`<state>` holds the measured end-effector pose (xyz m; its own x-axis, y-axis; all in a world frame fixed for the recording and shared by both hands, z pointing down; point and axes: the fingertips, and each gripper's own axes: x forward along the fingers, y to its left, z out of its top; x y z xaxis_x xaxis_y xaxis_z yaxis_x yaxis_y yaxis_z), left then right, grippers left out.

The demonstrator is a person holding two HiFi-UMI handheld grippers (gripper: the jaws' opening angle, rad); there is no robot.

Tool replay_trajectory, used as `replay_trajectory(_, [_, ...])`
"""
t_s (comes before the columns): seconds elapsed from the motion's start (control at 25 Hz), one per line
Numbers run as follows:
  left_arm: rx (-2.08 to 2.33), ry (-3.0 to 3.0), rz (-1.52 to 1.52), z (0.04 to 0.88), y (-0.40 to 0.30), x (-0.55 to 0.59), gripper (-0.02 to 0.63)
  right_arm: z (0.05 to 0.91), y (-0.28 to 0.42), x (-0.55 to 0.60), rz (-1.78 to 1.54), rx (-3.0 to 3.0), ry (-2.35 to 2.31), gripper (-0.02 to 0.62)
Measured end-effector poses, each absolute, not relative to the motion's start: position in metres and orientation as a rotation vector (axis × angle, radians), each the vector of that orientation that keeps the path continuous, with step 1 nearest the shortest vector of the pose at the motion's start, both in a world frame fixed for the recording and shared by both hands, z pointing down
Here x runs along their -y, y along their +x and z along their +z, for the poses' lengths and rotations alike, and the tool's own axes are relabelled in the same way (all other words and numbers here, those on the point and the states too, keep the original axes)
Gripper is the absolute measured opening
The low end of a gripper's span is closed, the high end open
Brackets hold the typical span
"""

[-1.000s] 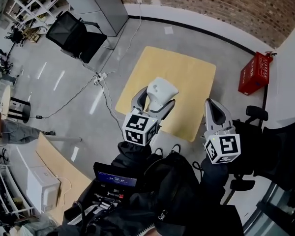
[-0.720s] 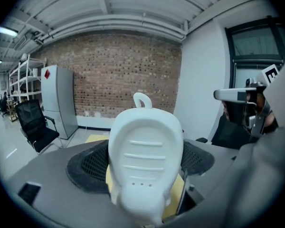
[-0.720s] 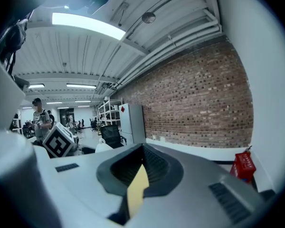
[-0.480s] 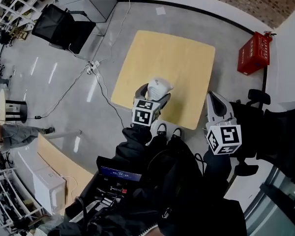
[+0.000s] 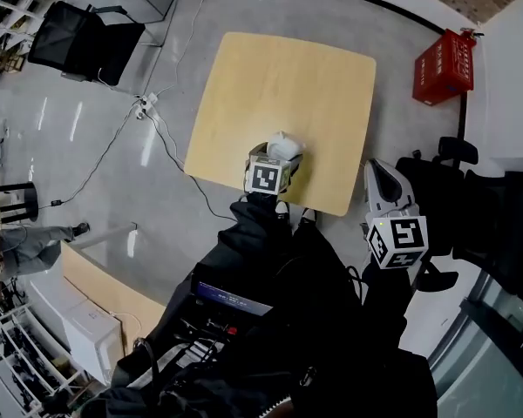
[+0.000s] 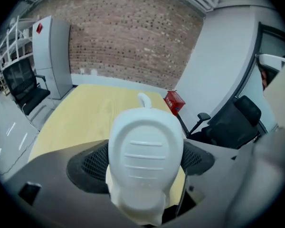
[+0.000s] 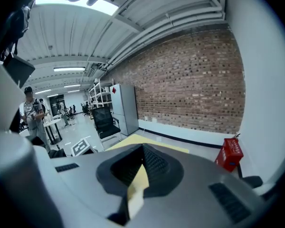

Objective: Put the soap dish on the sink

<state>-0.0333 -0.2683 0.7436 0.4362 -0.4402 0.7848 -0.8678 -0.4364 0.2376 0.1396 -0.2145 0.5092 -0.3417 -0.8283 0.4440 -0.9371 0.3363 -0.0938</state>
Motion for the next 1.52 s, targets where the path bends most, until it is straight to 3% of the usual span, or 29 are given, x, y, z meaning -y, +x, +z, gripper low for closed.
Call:
replay_trajectory(0.6, [1.052, 1.826, 1.035, 0.83, -0.032, 0.269, 0.454, 0.541, 0.151, 0.227, 0.567, 2.21, 1.566, 0.005])
replay_trajectory(1.52, [0.99, 1.815, 1.189, 0.851, -0.035, 0.253, 0.454, 0.553, 0.146, 0.234, 0.592, 2.215, 1.536, 0.005])
